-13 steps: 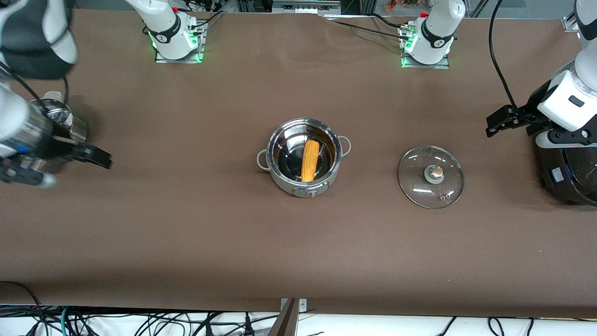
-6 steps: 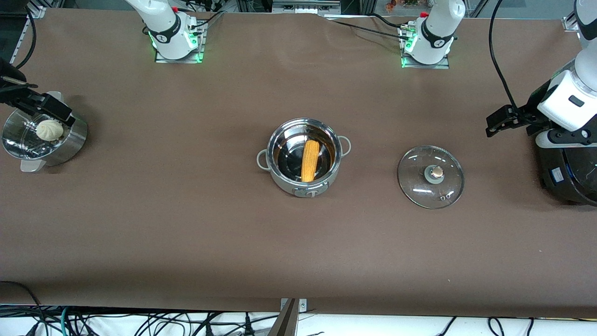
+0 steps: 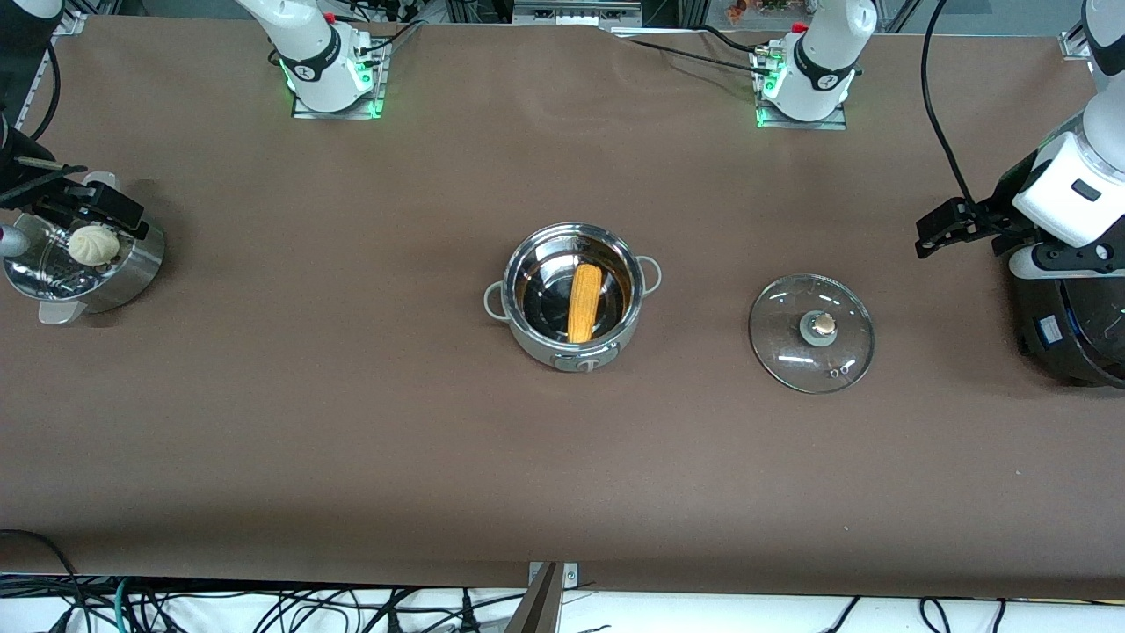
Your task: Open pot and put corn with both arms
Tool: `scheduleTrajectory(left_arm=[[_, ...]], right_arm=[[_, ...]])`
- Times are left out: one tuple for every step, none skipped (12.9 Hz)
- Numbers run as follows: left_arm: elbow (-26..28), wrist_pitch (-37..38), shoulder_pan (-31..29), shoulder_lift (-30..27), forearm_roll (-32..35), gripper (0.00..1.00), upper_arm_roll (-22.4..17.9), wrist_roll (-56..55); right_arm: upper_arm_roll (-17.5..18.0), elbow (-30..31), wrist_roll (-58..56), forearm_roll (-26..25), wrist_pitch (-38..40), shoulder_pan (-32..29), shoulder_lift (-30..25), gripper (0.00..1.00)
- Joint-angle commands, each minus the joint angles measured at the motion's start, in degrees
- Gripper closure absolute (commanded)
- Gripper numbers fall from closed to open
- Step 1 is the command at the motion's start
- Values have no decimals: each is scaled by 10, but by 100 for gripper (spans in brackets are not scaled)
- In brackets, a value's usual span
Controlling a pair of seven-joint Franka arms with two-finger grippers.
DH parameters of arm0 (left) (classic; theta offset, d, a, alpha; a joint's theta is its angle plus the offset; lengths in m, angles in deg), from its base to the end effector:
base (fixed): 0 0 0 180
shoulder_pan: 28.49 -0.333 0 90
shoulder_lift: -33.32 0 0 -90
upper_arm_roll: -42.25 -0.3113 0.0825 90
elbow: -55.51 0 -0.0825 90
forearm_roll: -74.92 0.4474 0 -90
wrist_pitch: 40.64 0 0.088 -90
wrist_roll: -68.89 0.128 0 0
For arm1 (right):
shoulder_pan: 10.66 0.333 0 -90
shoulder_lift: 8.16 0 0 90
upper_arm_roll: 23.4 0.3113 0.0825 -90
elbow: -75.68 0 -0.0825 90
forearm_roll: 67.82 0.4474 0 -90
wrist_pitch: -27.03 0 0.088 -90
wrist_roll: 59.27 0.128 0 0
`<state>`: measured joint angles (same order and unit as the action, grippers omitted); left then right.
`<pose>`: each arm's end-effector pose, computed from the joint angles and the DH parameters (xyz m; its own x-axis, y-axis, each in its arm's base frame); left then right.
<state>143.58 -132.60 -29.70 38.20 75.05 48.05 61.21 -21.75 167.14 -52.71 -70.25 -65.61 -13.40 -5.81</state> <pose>0.6435 -0.0491 0.5663 0.9984 0.0541 -0.0175 0.0541 -0.9985 0.0040 0.6322 -0.0176 0.5636 0.9912 -0.1311 -0.0156 -0.1303 -0.9905 0.0432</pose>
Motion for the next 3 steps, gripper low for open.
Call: scheduleTrajectory(left_arm=[[-14,14,3,1,-11,0,-4,7],[-14,14,4,1,-11,0,-4,7],[-14,14,3,1,-11,0,-4,7]], right_arm=[[-1,-38,-12,10,25,-3,24,0],[-1,-38,-12,11,25,-3,25,0],[-1,-38,-11,12,25,-3,25,0]])
